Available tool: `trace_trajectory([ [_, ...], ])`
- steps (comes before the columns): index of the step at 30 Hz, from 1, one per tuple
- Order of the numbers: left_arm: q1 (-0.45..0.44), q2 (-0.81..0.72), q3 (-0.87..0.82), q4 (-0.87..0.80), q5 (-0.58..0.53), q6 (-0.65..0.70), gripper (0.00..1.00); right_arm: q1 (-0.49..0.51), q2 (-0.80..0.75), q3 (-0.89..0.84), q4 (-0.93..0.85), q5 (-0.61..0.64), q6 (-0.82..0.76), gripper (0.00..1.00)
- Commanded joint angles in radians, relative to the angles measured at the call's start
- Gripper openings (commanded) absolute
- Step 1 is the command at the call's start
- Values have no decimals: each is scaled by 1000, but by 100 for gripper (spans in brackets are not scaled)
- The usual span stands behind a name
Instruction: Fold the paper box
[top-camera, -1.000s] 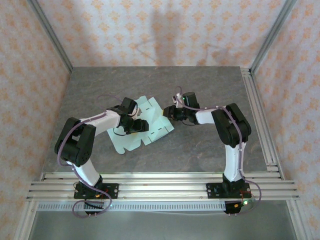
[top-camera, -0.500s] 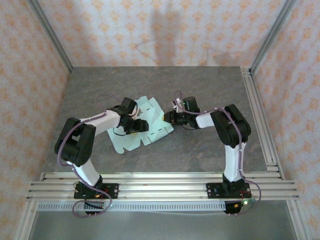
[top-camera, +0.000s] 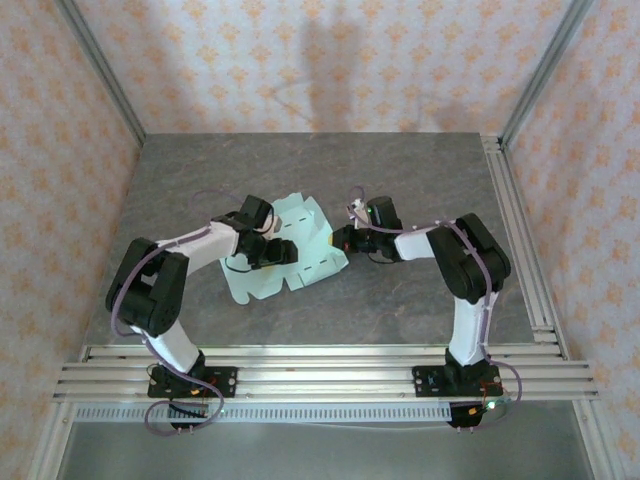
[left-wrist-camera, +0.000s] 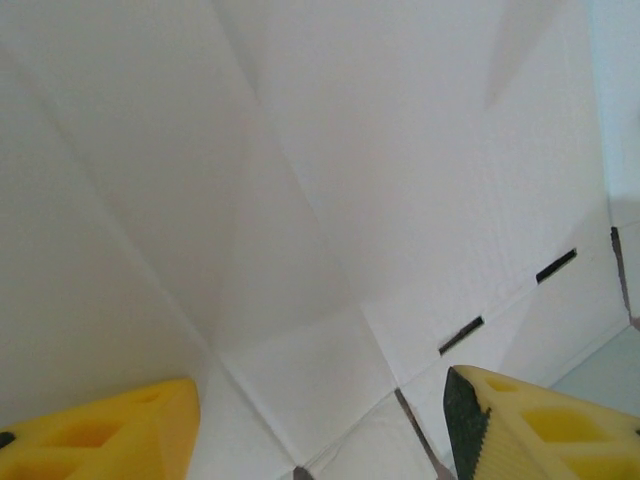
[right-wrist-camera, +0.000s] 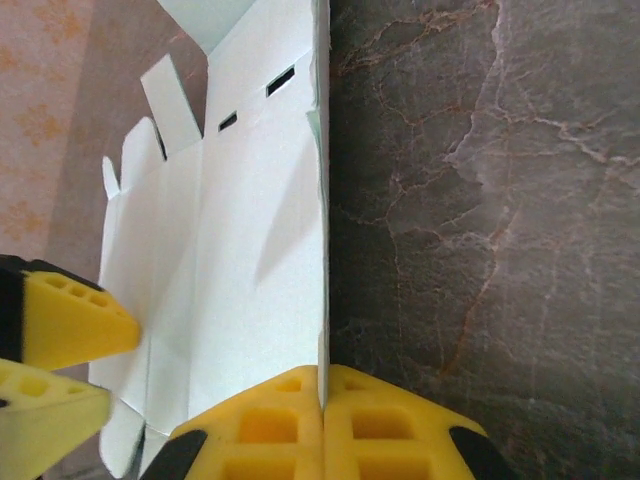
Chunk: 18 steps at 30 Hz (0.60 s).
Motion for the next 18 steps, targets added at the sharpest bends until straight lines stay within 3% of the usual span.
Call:
trace_trajectory([
  [1,-1,-89,-5,8,-46,-22,71,24,-54,26,-125,112,-123,0],
  [8,0,-171,64,-9,-122,-54,85,130,-82,111,-367,402,-330,0],
  [18,21,-40,328,-84,-158,-77,94,238,-140,115,-369,678,-460,0],
])
